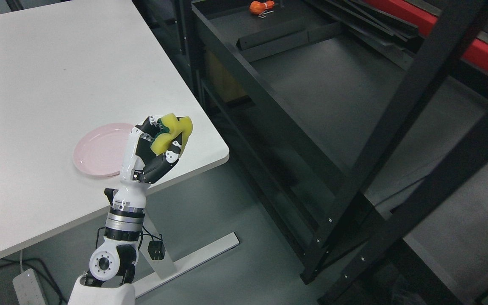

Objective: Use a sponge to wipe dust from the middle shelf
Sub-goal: 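Hold the sponge up while turning toward the black shelving unit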

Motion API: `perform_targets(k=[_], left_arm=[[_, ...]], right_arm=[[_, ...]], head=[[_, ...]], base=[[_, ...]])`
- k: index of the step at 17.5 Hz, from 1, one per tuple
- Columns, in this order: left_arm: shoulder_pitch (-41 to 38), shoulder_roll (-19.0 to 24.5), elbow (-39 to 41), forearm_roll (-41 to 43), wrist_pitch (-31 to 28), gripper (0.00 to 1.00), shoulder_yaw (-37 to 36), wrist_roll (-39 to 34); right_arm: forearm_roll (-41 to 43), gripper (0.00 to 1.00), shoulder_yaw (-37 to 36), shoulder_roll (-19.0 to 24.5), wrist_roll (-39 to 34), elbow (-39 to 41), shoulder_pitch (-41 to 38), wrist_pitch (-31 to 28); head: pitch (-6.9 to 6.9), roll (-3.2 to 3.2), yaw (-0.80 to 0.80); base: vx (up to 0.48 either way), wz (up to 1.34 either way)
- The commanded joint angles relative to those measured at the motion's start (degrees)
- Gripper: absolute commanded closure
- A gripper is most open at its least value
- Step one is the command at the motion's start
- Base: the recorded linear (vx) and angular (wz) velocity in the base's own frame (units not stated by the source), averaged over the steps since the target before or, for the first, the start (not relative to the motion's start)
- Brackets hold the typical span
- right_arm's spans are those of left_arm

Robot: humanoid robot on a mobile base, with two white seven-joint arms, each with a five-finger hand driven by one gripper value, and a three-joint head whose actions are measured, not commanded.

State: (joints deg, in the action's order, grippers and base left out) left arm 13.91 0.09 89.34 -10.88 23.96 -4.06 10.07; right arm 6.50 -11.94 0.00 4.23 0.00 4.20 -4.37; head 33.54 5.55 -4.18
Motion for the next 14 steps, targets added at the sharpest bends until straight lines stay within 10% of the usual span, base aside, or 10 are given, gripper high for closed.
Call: perform_targets(k=[1,14], left_arm=[[-0.9,0.9,2.4,0.0,0.0,0.99,-4.9,-0.1],[-1.3,0.9,5.1,0.1,0.1,0.98,-23.4,1.2]], right_arm=[[0.0,0.0,0.1,-1.0,0.0,1.0,0.0,0.0],[0.0,0.0,0.0,-1.0,0.0,1.0,0.0,0.0]], head=[[0.0,0.0,0.0],[-0.01,0.0,0.0]], base=[[-0.254,-0.55],[-0.194,-0.73]])
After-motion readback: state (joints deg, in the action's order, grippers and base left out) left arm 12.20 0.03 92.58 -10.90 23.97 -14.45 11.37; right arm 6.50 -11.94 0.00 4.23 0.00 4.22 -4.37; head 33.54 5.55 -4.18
